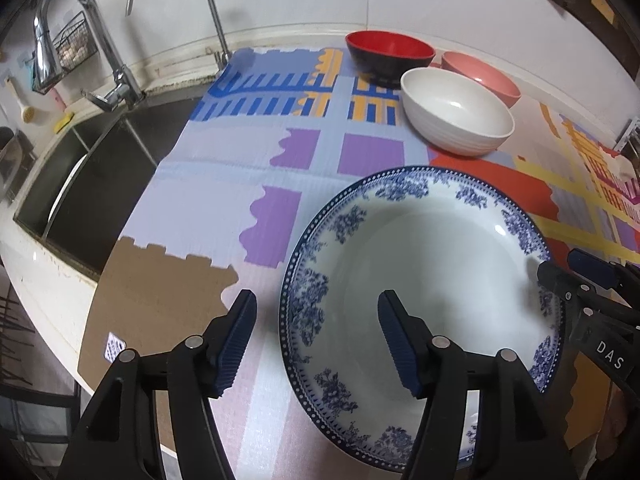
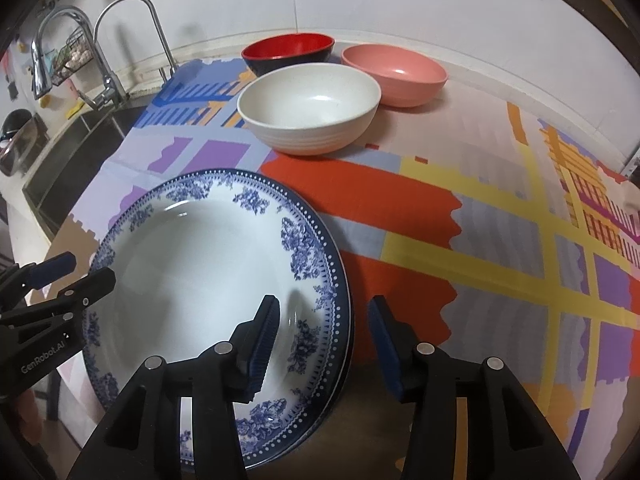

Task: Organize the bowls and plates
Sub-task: 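Lower the plate onto the green plate and open both grippers, then move both grippers to the white bowl rim and close them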

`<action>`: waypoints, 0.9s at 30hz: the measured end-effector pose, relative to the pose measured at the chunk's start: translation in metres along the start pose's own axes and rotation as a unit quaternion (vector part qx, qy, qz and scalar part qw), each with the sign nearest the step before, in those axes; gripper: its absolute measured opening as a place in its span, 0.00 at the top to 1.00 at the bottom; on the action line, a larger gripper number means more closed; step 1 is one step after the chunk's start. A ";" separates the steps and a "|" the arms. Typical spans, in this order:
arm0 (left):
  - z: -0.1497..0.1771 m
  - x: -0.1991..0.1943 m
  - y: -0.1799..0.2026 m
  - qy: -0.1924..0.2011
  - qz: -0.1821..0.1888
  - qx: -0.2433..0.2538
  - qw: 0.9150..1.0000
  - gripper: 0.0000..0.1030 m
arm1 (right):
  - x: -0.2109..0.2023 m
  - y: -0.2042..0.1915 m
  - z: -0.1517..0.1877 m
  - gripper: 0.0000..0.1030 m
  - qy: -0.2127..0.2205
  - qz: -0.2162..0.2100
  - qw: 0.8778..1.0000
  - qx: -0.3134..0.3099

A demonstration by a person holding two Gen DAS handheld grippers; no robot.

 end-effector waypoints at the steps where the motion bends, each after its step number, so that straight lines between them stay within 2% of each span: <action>1: -0.002 -0.001 0.001 0.003 0.002 0.004 1.000 0.37 | -0.001 0.001 -0.001 0.54 0.002 0.000 1.000 0.002; 15: -0.045 -0.017 0.017 0.048 0.040 0.063 0.996 0.37 | -0.030 0.018 -0.023 0.54 0.047 0.019 0.997 0.052; 27: -0.103 -0.002 0.018 0.075 0.065 0.111 0.989 0.37 | -0.029 0.020 -0.061 0.54 0.084 0.052 0.991 0.088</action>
Point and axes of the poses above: each gripper's, at about its wrist camera, not at the fingertips, and x roughly the way its jaws point, y to its right, z to its underside, the point moved 1 cm from there along x, roughly the way its jaws point, and after that the axes turned 9 degrees about z, right-handed, at the moved point
